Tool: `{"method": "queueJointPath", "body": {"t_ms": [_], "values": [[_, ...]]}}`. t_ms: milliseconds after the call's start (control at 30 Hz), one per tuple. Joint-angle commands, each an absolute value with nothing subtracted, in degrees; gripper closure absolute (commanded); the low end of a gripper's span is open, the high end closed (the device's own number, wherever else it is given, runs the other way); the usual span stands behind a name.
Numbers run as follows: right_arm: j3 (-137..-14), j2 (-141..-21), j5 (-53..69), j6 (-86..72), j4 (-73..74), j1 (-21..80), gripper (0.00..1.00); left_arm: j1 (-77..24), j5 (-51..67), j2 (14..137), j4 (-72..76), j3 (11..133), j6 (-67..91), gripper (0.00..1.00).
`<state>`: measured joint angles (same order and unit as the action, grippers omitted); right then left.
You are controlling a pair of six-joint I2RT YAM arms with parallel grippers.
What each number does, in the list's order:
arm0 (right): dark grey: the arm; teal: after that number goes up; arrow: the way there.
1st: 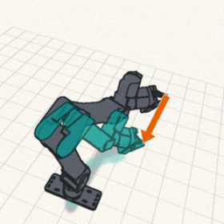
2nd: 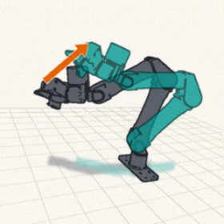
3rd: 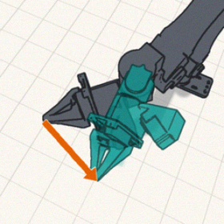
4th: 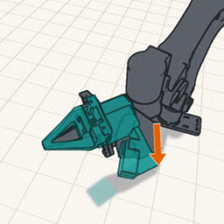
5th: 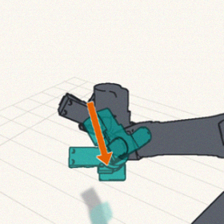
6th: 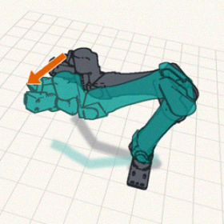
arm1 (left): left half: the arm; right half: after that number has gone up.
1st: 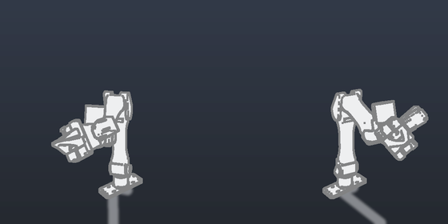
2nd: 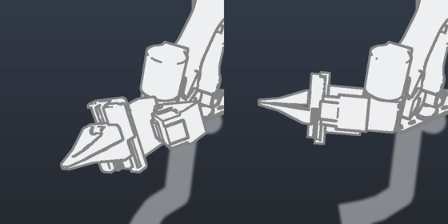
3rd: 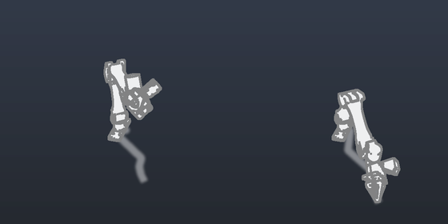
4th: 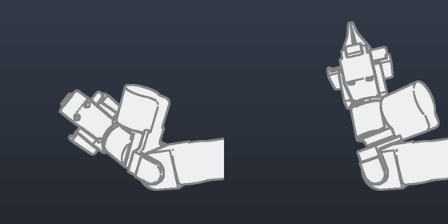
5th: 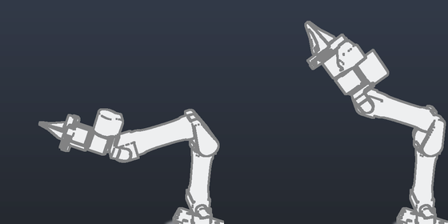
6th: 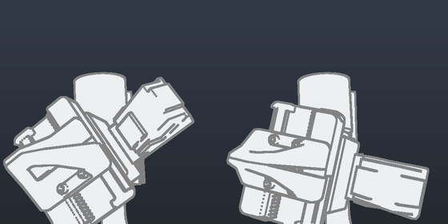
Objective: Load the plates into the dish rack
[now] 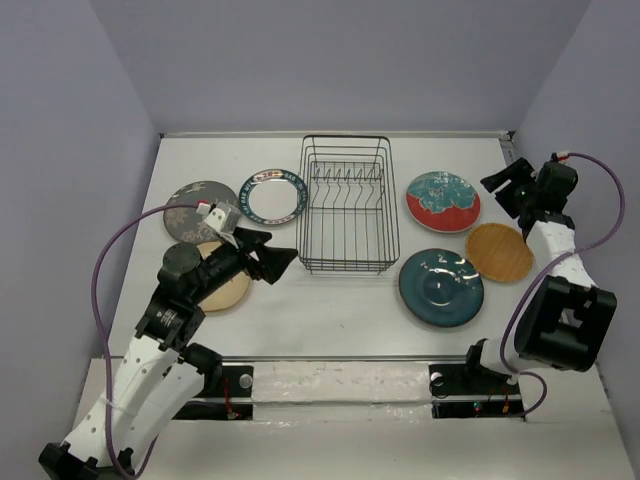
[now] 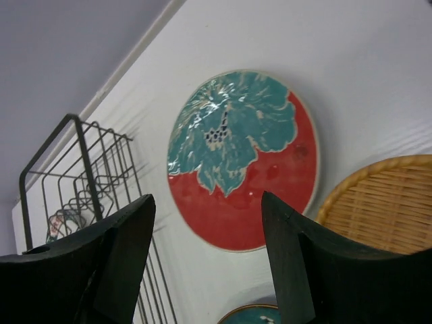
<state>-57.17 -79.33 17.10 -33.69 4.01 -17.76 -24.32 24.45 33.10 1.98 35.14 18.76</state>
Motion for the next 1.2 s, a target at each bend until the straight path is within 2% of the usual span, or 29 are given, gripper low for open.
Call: {"method": "queueJointPath", "body": {"t_ms": [0,233,467,667,1033,1167], "values": [[-56.25,-82.17,18.90,-32.61,-1.91,-21.36,0.30,-27.33,22.67,31.82,1.84,36.74,16.35,0.01],[-60.20,-93.50,23.03,-26.11,-5.01,-23.20,0.33,-31.11,19.87,29.10,0.79,36.48,15.38,0.01],[-68.63,-104.58,23.11,-20.84,-0.62,-24.35,0.36,-32.60,18.81,27.95,0.62,36.30,15.56,0.01],[-74.96,-112.14,30.14,-15.91,3.87,-24.35,0.36,-33.14,18.81,28.83,0.53,36.39,15.21,0.01],[-80.51,-122.33,45.16,-18.19,5.80,-24.35,0.37,-32.78,18.37,30.32,0.53,36.56,15.03,0.01],[-81.47,-125.24,49.21,-18.98,5.80,-24.35,0.42,-32.52,18.10,30.76,0.53,36.65,15.03,0.01]]}}
